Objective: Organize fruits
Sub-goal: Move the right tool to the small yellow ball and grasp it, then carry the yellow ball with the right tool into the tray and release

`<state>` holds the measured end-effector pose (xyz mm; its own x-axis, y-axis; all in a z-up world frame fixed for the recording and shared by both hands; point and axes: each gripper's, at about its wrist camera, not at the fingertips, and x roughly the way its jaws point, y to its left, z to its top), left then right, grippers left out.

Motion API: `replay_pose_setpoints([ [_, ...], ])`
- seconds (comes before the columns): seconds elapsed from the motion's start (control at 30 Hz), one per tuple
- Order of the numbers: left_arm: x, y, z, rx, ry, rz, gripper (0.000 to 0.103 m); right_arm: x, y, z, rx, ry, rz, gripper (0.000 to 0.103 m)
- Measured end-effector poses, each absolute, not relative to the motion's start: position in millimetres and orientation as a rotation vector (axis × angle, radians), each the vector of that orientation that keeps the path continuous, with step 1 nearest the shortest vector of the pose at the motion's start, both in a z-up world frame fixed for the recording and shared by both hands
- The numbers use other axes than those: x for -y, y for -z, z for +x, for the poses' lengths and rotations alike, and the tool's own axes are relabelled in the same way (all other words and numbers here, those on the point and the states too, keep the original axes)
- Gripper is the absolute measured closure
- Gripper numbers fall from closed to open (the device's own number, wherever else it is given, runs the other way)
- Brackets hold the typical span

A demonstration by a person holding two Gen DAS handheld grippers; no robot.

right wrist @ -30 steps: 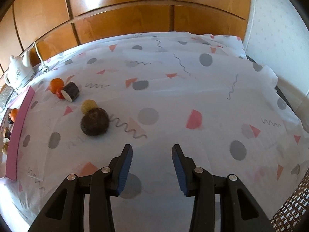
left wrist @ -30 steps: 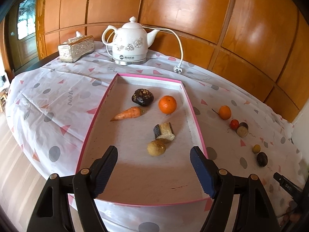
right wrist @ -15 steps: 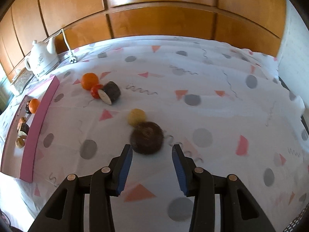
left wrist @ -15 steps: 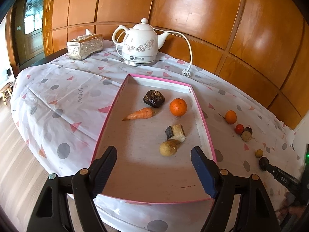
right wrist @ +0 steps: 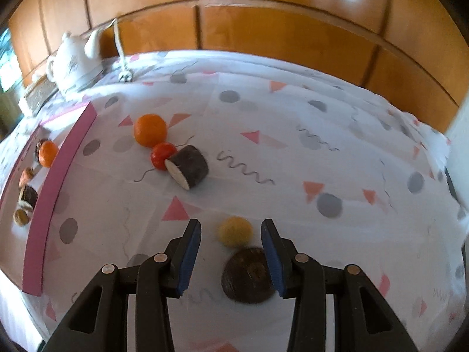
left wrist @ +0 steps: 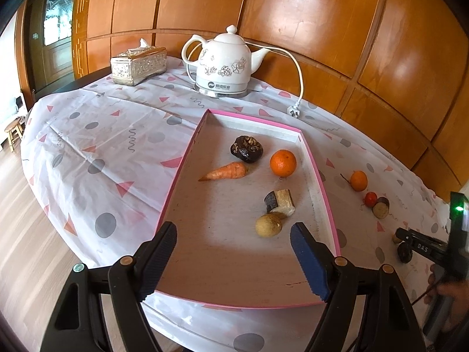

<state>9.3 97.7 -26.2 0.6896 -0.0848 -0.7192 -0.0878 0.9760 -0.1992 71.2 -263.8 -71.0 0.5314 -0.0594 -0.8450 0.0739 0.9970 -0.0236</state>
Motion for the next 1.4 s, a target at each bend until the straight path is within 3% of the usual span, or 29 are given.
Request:
replay_pose_setpoints([
  [0.2,-101.0,28.4,11.3,-0.819,-0.014,-0.238,0.023,261.2,85.3,86.8,-1.074,0.059,-0.084,0.060],
  [0.43,-107.2,28.1,9.7,-0.820,-0.047,-0.257,0.023,266.0,91.9,83.7,-1.071,0.030,-0.078,0.077],
  [1.4,-115.3,16.9,-6.4,-0.788,-0.103,-0.273,0.017,246.7,82.4,79.8,-1.003,-0.013,-0.037,0.078],
])
